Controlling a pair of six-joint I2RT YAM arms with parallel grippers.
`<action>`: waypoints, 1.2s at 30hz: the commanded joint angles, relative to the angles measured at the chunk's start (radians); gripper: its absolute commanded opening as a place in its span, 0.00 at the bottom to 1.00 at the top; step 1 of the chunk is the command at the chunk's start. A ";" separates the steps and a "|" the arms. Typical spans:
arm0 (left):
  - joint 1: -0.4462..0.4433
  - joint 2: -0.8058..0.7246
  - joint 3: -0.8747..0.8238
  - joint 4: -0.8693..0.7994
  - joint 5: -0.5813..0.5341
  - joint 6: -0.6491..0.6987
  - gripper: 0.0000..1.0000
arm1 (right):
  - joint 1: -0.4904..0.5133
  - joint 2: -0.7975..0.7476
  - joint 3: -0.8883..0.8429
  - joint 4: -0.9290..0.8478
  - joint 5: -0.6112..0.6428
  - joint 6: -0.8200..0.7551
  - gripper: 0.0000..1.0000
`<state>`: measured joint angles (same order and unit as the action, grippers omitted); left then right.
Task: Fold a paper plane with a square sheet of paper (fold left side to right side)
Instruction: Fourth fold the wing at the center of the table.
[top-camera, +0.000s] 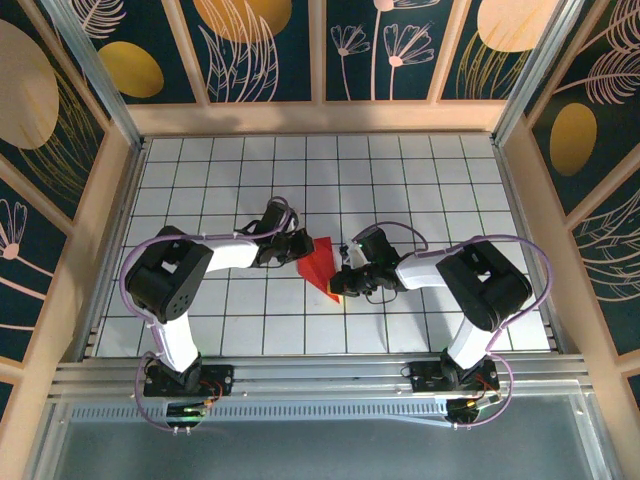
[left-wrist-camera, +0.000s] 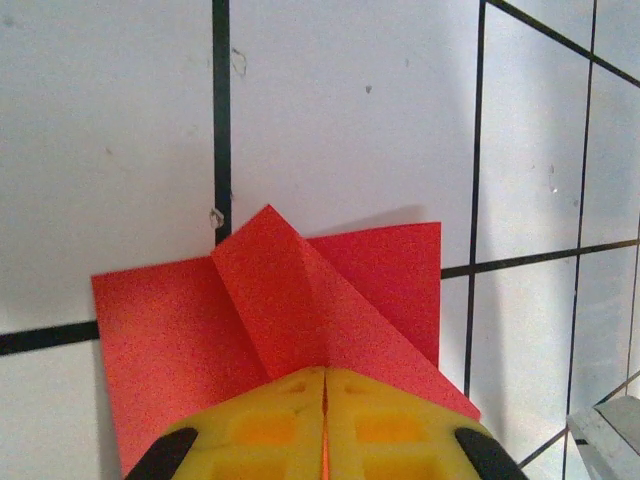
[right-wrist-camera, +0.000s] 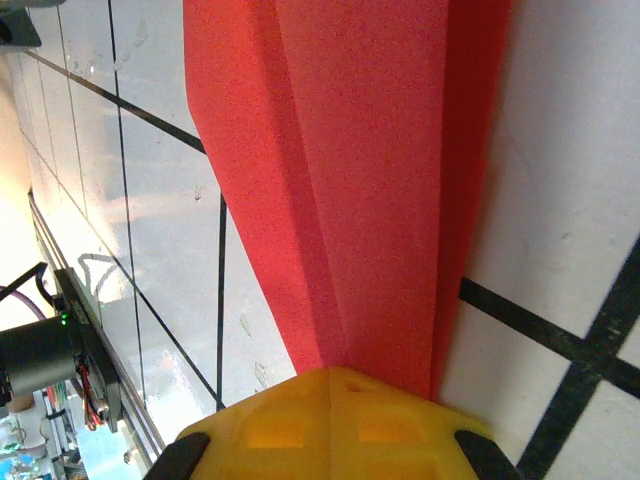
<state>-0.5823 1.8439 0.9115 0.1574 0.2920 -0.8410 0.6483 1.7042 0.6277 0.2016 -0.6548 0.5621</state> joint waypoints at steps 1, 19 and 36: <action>0.002 0.033 0.016 0.025 0.032 0.010 0.09 | 0.001 0.013 -0.027 -0.124 0.091 -0.022 0.00; -0.013 0.112 0.033 -0.093 -0.014 0.060 0.05 | -0.019 -0.072 0.032 -0.076 0.001 0.014 0.00; -0.017 0.110 0.018 -0.104 -0.037 0.056 0.04 | -0.072 0.034 0.119 0.049 -0.075 0.016 0.00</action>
<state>-0.5919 1.9068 0.9504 0.1539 0.3054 -0.8001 0.5659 1.7061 0.7193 0.2379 -0.7307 0.5919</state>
